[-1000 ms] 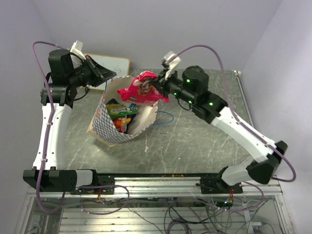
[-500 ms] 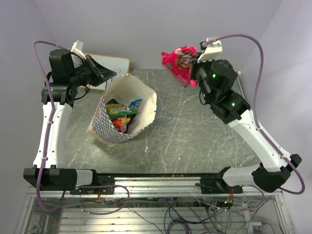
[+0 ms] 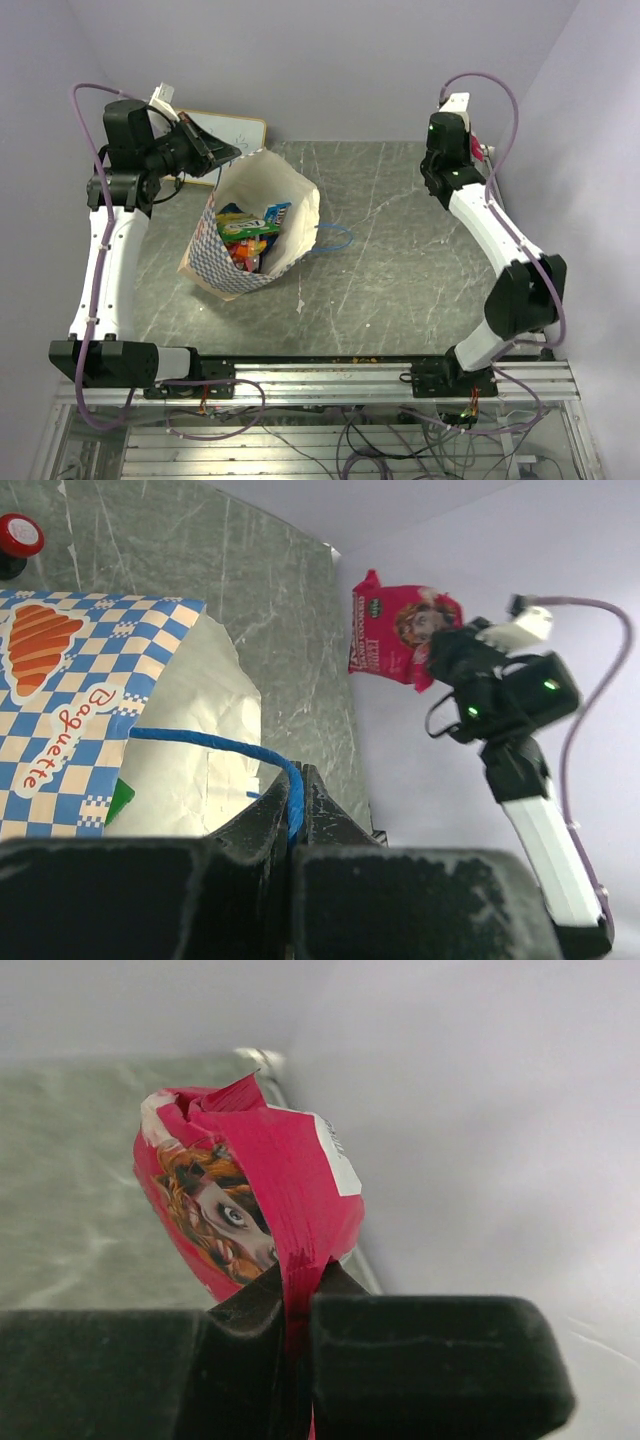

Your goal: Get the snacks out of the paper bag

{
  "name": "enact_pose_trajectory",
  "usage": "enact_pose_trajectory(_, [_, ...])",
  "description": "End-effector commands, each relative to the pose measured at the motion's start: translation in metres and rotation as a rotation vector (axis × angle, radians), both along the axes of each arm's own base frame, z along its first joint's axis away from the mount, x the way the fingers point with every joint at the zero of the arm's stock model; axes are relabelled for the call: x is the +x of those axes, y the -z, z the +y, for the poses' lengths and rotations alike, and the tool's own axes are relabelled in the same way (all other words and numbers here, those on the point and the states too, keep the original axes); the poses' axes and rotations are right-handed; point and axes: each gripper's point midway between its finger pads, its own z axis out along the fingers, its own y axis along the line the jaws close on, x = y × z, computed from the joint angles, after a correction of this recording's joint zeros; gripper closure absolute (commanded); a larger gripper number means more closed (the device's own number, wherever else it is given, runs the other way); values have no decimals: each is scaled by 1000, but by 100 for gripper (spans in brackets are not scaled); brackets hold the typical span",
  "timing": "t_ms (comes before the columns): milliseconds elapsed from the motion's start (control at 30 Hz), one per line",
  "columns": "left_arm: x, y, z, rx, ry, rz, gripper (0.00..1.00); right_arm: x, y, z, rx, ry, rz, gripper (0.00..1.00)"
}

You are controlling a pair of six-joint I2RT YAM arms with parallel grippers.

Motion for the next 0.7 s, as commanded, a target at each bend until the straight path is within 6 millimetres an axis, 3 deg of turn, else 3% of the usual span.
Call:
enact_pose_trajectory(0, [-3, -24, -10, -42, 62, -81, 93, 1, 21, -47, -163, 171, 64, 100])
enact_pose_trajectory(167, [-1, -24, -17, -135, 85, -64, 93, 18, 66, -49, -265, 158, 157, 100])
enact_pose_trajectory(267, [2, -35, -23, -244, 115, -76, 93, 36, 113, -41, -241, 151, 231, 100])
enact_pose_trajectory(467, [2, -65, -25, -568, 140, -141, 93, 59, 212, 11, -165, 42, 400, 100])
enact_pose_trajectory(567, [-1, -75, -23, -620, 147, -168, 93, 62, 248, 35, -154, 13, 460, 100])
enact_pose_trajectory(633, [-4, -85, -23, -622, 156, -199, 93, 67, 267, 57, -105, -45, 487, 95])
enact_pose_trajectory(667, [-6, -91, -23, -621, 163, -220, 93, 69, 279, 72, -64, -90, 511, 86])
